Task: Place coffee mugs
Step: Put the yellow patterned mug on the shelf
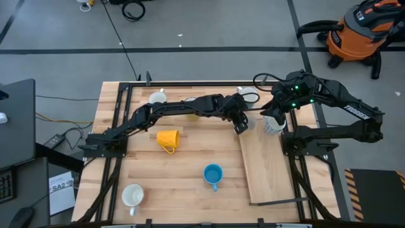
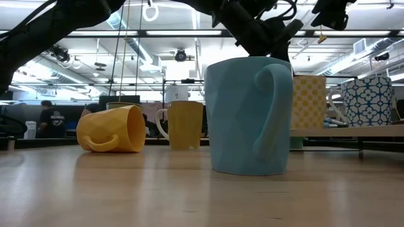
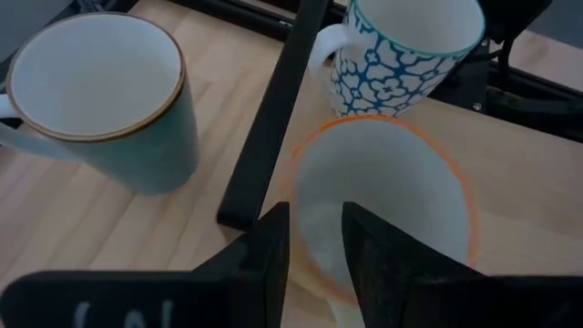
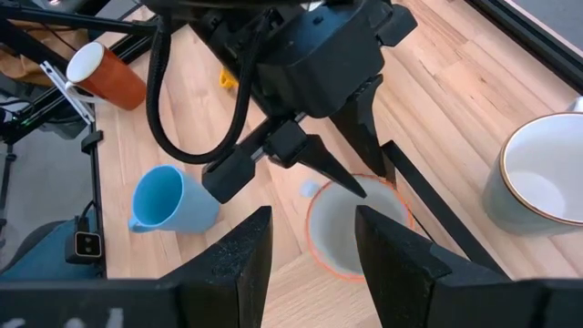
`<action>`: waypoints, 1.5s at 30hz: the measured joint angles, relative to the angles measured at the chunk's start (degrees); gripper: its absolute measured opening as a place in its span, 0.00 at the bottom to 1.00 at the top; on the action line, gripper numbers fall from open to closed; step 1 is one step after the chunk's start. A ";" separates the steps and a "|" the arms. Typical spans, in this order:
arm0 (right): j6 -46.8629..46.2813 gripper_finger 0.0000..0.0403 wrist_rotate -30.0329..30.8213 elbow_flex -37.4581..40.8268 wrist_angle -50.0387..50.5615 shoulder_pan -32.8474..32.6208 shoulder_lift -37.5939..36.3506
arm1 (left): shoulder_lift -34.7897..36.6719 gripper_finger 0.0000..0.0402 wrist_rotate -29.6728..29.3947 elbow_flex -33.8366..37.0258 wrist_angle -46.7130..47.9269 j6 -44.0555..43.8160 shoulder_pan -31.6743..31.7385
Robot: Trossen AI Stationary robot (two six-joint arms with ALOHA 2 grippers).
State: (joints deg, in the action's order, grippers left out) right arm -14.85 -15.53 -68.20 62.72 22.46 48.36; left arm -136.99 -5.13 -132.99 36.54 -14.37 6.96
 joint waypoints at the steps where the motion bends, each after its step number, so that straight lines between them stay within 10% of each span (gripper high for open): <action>1: 0.00 0.41 0.00 0.00 0.00 -0.01 0.00 | 0.00 0.27 0.00 0.00 -0.05 0.00 0.00; 28: 0.00 0.41 0.01 -0.02 1.20 -0.01 0.01 | 5.75 0.28 0.90 0.07 19.86 10.54 -4.16; 45: 1.41 0.41 0.00 -0.02 1.22 0.00 0.02 | 5.52 0.51 0.28 9.76 7.87 2.02 -5.64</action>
State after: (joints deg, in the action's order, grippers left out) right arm -13.44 -15.53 -68.23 63.94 22.46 48.38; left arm -131.47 -4.84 -123.23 44.41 -12.35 1.32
